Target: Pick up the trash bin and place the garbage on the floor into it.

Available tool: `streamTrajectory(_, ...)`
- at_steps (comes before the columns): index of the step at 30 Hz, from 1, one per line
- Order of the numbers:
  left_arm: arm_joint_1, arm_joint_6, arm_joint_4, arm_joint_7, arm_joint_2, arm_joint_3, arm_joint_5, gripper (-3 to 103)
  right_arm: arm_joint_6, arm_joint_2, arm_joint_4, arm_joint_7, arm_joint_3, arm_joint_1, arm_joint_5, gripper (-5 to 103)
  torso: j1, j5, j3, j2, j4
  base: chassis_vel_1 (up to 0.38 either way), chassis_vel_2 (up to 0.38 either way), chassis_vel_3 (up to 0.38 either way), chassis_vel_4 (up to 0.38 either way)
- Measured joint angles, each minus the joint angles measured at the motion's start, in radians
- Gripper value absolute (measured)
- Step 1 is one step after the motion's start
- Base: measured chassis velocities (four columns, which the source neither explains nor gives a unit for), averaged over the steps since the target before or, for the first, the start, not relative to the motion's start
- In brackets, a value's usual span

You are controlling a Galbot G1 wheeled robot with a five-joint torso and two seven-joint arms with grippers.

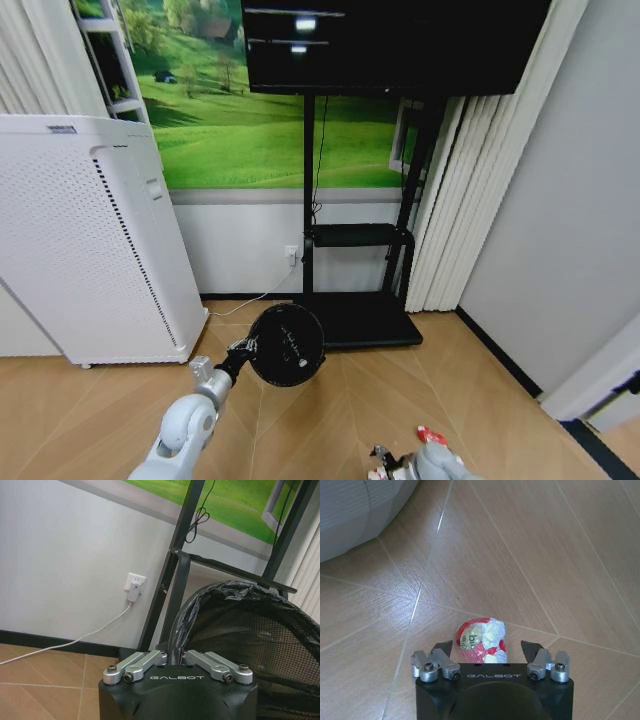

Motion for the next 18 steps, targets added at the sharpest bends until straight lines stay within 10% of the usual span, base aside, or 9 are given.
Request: streamTrajectory(18,-0.002,0.000,0.000,0.002,0.000,-0.008,-0.001,4,0.006,0.008,-0.019,0.037,-0.013,0.007,0.008,30,0.000,-0.0001,0.000,0.000,0.0000,0.000,0.000,0.000,0.000)
